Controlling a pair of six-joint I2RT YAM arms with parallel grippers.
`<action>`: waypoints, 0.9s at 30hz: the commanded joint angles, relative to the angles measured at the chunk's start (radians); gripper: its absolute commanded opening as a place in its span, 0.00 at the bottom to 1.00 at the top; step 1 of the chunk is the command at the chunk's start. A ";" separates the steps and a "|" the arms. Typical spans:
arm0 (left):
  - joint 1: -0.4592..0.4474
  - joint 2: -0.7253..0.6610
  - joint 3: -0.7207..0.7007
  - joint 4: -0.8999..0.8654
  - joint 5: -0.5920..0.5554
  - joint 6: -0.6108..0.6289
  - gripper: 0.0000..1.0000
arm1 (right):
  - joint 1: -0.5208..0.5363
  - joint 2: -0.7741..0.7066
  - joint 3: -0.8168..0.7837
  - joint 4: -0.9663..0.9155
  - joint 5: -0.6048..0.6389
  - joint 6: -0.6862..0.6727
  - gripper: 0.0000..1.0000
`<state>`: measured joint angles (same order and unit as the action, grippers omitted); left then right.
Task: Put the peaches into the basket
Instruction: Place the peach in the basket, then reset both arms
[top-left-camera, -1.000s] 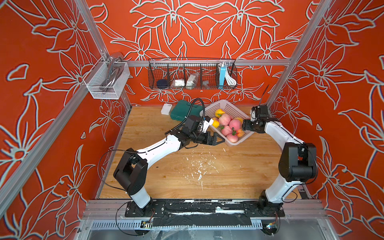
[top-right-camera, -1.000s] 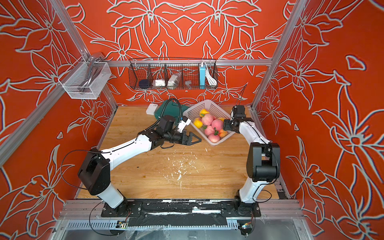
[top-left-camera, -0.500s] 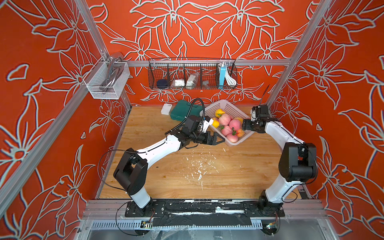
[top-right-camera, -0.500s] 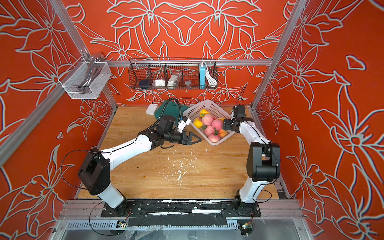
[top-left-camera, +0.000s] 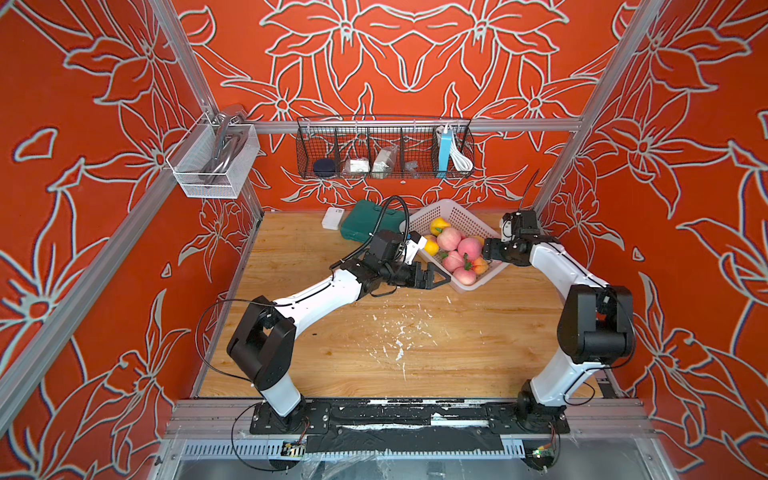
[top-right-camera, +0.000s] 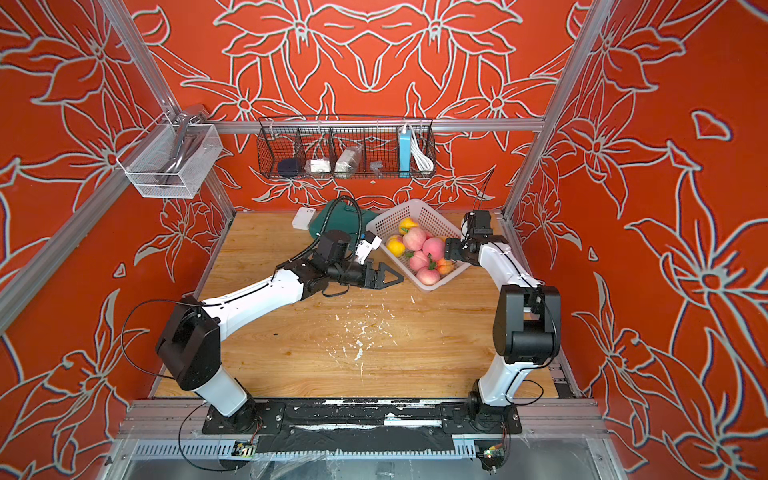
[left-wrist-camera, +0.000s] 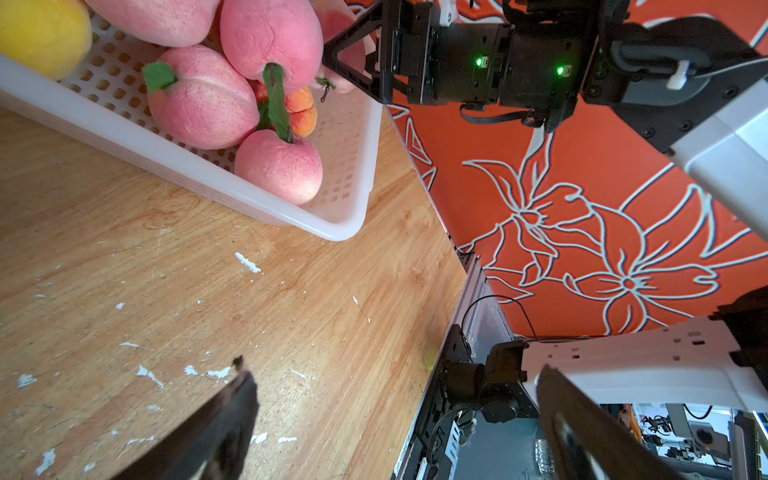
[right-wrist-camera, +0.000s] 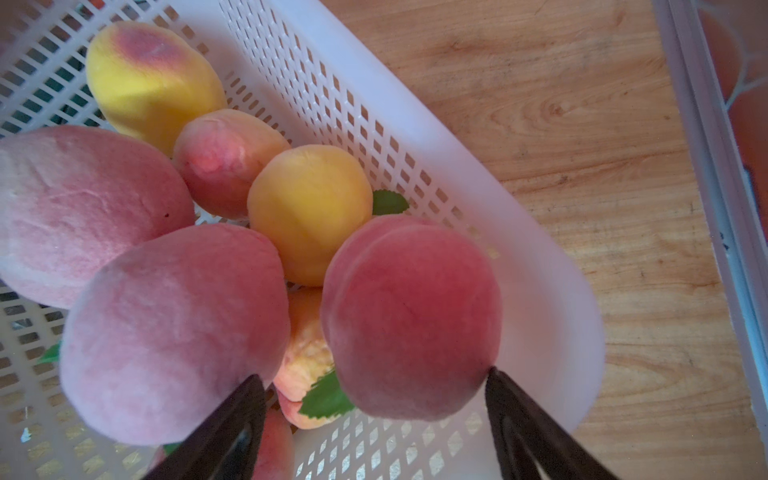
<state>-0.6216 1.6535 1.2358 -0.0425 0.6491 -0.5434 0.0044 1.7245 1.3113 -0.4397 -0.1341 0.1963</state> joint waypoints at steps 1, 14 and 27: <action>0.006 0.005 0.002 0.008 0.008 0.004 0.99 | -0.004 -0.037 0.014 -0.001 -0.020 0.009 0.85; 0.059 -0.151 -0.085 -0.154 -0.203 0.006 0.99 | -0.004 -0.289 -0.179 0.081 -0.007 0.027 0.99; 0.305 -0.612 -0.345 -0.350 -0.835 0.152 0.98 | -0.004 -0.636 -0.513 0.228 0.121 -0.034 0.99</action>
<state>-0.3378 1.0855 0.9333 -0.3374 0.0303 -0.4976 0.0044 1.0912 0.8539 -0.2733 -0.0628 0.1833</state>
